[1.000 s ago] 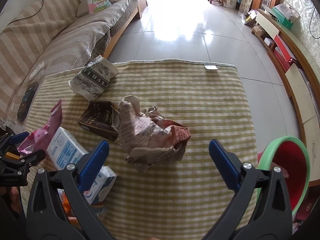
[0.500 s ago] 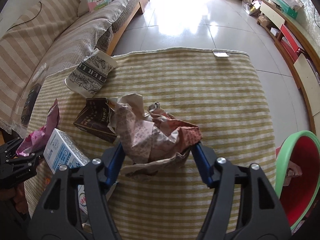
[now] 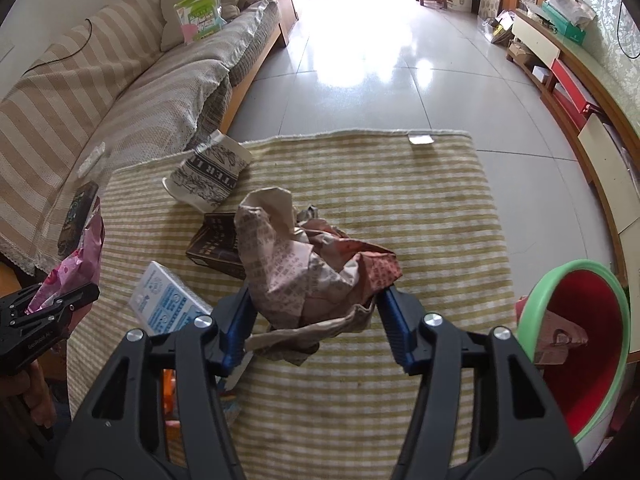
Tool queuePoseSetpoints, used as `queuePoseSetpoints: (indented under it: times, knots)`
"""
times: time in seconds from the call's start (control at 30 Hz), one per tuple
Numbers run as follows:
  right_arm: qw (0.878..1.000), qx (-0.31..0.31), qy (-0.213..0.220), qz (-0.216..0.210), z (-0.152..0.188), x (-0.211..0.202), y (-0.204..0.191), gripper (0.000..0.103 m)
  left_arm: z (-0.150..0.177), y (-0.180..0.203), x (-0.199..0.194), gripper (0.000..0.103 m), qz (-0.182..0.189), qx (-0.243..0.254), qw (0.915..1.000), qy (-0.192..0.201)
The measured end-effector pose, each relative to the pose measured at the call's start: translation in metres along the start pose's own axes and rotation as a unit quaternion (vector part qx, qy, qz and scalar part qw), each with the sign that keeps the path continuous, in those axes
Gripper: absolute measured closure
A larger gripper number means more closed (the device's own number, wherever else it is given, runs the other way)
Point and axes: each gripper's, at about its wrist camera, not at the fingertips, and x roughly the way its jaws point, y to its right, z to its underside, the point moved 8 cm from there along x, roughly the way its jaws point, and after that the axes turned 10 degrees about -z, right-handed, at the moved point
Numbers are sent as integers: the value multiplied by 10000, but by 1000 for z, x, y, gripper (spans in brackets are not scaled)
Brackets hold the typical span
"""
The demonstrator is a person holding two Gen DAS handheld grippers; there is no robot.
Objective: Collect trash
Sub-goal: 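Grasp the brown patterned paper with the right tool while the left tool grasps the pink snack wrapper, then carry the brown patterned paper and pink wrapper over the red bin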
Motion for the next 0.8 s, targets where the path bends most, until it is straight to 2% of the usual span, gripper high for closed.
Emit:
queuePoseSetpoints:
  times: [0.37, 0.8]
  knots:
    - [9990, -126, 439, 15, -2, -70, -17, 48, -7, 9, -72, 85, 12, -2, 9987, 509]
    - [9964, -135, 834, 10, 10, -134, -24, 49, -6, 43, -130, 85, 131, 190, 9956, 903]
